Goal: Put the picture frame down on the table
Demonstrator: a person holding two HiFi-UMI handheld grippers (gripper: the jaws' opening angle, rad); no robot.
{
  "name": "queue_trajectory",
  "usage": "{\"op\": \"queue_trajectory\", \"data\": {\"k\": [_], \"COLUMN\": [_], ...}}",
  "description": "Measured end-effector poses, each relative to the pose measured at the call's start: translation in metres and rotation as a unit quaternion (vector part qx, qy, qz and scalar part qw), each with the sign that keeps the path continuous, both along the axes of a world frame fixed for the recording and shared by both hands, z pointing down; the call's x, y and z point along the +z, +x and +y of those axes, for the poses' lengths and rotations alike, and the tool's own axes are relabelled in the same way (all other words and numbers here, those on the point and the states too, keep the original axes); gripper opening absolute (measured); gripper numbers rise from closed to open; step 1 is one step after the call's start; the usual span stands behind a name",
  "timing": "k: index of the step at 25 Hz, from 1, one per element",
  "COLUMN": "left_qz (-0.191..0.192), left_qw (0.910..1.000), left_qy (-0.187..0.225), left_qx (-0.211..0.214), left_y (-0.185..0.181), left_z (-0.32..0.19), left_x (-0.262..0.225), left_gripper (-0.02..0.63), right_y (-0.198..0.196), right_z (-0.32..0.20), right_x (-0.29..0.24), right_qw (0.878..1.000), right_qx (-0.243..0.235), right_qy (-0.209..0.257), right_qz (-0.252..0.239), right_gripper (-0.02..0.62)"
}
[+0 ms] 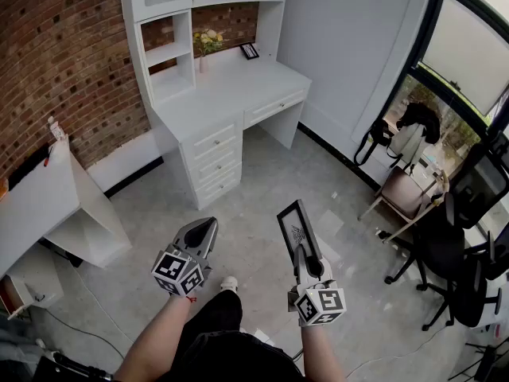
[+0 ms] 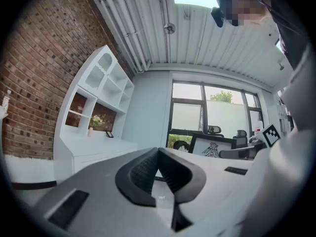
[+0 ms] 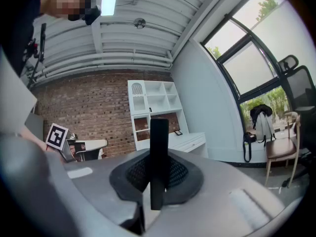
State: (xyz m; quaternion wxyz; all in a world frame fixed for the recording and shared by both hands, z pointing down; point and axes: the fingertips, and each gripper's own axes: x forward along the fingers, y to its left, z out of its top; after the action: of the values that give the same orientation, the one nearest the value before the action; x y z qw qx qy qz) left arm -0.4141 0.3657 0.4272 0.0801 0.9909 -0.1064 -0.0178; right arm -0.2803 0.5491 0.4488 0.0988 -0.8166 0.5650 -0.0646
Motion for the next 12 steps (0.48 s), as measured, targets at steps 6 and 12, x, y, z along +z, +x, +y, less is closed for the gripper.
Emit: {"op": "queue_trajectory", "data": {"k": [6, 12], "left_qz": [-0.002, -0.007], "left_qw": [1.0000, 0.9999], "left_qy": [-0.009, -0.014], "left_qx": [-0.002, 0.003], "left_y": [0.025, 0.057], "left_z": [-0.024, -0.060], "left_x": [0.005, 0.010], "left_gripper": [-0.005, -0.005], "right_y": [0.028, 0.059], "right_z": [-0.026, -0.060], "right_x": [-0.003, -0.002], "right_qw": [1.000, 1.000], "right_qx": [0.000, 0.006], "right_qy": [0.006, 0.001], "right_qz": [0.008, 0.002], "right_gripper": [0.020, 0.020]}}
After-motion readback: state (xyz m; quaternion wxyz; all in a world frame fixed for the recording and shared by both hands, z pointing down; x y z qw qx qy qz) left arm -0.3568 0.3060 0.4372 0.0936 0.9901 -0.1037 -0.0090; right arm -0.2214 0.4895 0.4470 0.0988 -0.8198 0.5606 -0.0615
